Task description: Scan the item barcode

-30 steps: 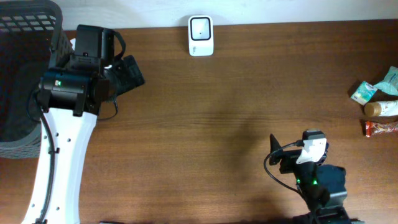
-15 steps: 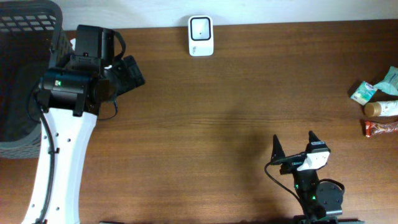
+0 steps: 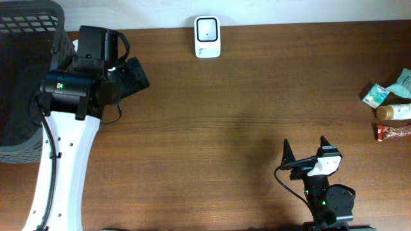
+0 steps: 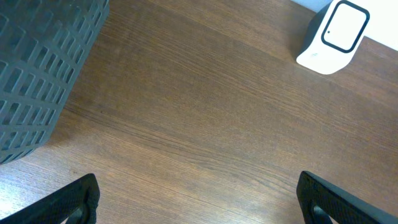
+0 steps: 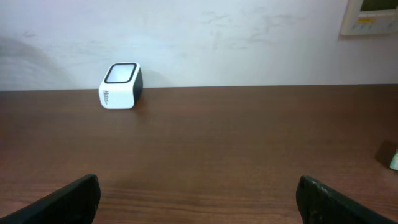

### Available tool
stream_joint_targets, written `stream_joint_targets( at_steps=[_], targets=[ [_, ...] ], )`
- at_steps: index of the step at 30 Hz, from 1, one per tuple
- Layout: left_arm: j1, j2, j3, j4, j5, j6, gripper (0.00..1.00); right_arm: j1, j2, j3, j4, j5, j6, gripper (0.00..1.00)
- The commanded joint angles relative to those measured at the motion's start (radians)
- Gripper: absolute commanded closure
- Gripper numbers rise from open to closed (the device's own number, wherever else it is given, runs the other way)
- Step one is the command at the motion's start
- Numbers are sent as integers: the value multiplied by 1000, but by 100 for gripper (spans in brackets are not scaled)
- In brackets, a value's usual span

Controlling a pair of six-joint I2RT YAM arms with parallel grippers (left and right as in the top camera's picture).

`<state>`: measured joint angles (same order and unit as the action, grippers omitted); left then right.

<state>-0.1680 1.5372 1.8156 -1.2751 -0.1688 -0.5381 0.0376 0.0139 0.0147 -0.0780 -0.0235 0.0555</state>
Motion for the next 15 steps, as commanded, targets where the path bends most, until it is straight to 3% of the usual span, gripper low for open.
stream_joint_targets(
  at_steps=[1, 15],
  targets=[
    [1, -3, 2, 1, -1, 16, 1, -7, -11, -9, -5, 26, -24, 1],
    [1, -3, 2, 1, -1, 16, 1, -38, -11, -9, -1, 5, -41, 1]
  ],
)
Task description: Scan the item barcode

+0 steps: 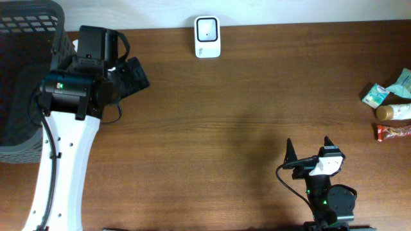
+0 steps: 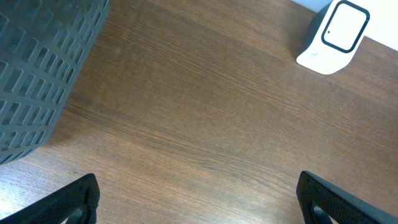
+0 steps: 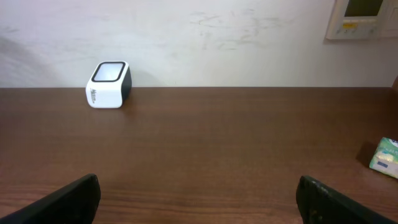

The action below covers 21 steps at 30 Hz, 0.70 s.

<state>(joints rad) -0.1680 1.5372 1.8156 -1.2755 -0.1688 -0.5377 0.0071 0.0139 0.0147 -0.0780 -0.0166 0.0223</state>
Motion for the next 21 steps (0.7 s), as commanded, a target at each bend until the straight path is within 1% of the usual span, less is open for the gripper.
stream_joint_targets(
  at_steps=[1, 19, 21],
  targets=[
    [1, -3, 2, 1, -1, 16, 1, -7, -11, -9, -1, -2, -8, 1],
    [1, -3, 2, 1, -2, 16, 1, -7, -11, -9, -1, -2, -8, 1],
    [1, -3, 2, 4, -32, 16, 1, -8, -11, -9, -1, -2, -8, 1]
  ],
)
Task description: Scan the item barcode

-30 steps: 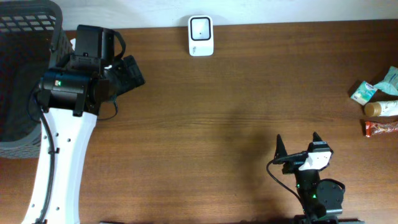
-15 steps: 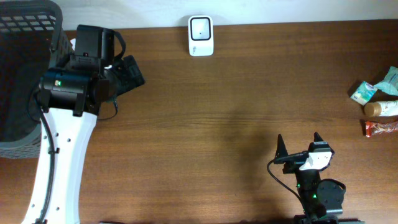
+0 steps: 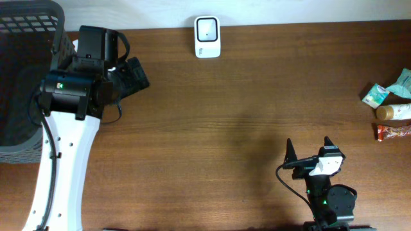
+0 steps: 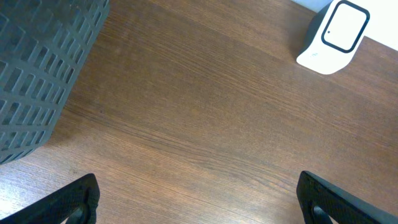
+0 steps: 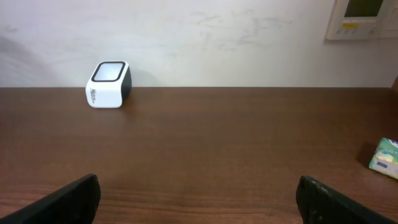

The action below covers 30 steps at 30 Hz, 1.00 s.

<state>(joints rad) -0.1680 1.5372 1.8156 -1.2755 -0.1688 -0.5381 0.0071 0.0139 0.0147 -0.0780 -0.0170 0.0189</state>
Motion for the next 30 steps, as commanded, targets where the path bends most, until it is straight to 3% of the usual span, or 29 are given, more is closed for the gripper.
stream_joint_targets(
  at_steps=[1, 4, 10, 11, 19, 23, 30],
  targets=[
    [1, -3, 2, -26, -37, 16, 1, -7, -11, -9, -1, -2, -4, 1],
    [1, 2, -15, -159, -39, 16, 1, -7, -11, -9, -1, -2, -4, 1],
    [1, -74, -174, -111, -37, 18, 1, -7, -11, -9, -1, -2, -4, 1],
    [1, -111, -233, -60, -37, 23, 1, -7, -11, -9, -1, -2, -4, 1],
    [1, -579, -942, 646, 252, 492, 1, -7, -11, -9, -1, -2, -4, 1],
    [1, -859, -1246, 854, 280, 536, 1, -7, -11, -9, -1, -2, -4, 1],
    [1, -1234, -1548, 935, 277, 536, 1, -7, -11, -9, -1, -2, -4, 1]
  ],
)
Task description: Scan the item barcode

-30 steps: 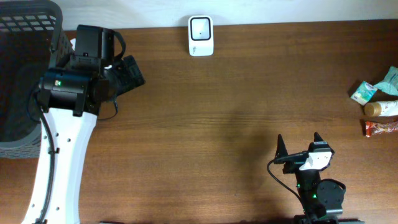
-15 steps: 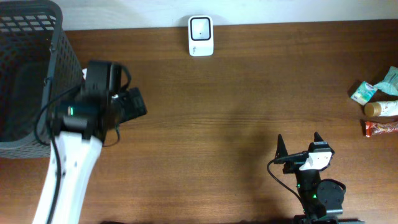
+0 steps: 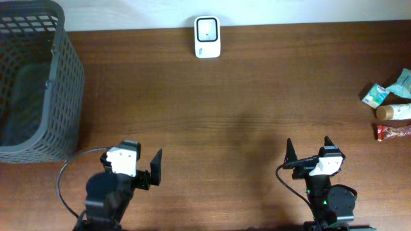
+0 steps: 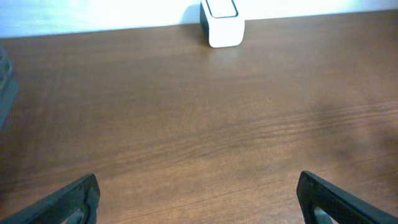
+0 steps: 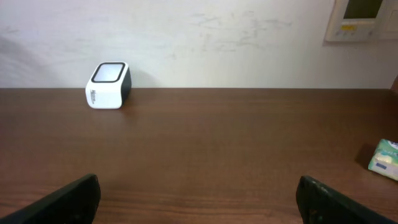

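The white barcode scanner (image 3: 207, 37) stands at the table's far edge, its dark window up; it also shows as the scanner (image 4: 222, 23) and scanner (image 5: 107, 77). Small grocery items lie at the far right: a green packet (image 3: 376, 95), a teal packet (image 3: 403, 80), a bottle (image 3: 393, 112) and a red bar (image 3: 393, 131). My left gripper (image 3: 131, 165) sits low at the front left, open and empty, its fingers (image 4: 68, 202) wide apart. At the front right my right gripper (image 3: 308, 151) is open and empty too. Both face the scanner.
A grey mesh basket (image 3: 32, 83) stands at the far left; its edge (image 4: 5, 81) shows in the left wrist view. The green packet (image 5: 384, 158) lies at the right edge of the right wrist view. A wall panel (image 5: 364, 18) hangs behind the table.
My left arm was raised beside the basket at the back left, looking down at the table. Now it sits low at the front left, facing the scanner. The right arm has not moved.
The left arm stayed raised by the basket through all earlier moments, gripper open. The right gripper turned slightly to the right after the first moment, bringing the green packet into its view, then held still. Now the left arm rests low at the front left.
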### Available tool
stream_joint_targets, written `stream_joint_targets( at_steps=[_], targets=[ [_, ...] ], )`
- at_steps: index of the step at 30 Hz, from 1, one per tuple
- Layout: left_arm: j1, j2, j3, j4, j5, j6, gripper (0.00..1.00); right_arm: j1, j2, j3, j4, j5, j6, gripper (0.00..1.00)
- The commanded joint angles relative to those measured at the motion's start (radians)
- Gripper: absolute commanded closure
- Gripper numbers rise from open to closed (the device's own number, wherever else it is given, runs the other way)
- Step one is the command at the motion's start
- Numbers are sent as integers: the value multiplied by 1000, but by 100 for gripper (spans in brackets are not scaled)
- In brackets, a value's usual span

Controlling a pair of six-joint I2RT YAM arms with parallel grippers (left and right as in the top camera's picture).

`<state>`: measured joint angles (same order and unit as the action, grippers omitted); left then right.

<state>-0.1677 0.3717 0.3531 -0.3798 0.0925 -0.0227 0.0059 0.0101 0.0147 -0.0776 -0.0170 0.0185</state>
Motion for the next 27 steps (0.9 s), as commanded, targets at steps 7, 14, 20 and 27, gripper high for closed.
stream_joint_targets(
  at_steps=[7, 14, 20, 27],
  targets=[
    [9, -235, -310, 288, -10, 28, 1, -6, -7, -9, -1, -2, -4, 1],
    [105, -359, -344, 348, -6, 28, 1, -6, -7, -9, -1, -2, -4, 1],
    [126, -367, -344, 304, -6, 53, 1, -6, -7, -9, -1, -2, -4, 1],
    [135, -367, -344, 293, -106, 44, 1, -6, -7, -9, -1, -2, -3, 1]
  ],
)
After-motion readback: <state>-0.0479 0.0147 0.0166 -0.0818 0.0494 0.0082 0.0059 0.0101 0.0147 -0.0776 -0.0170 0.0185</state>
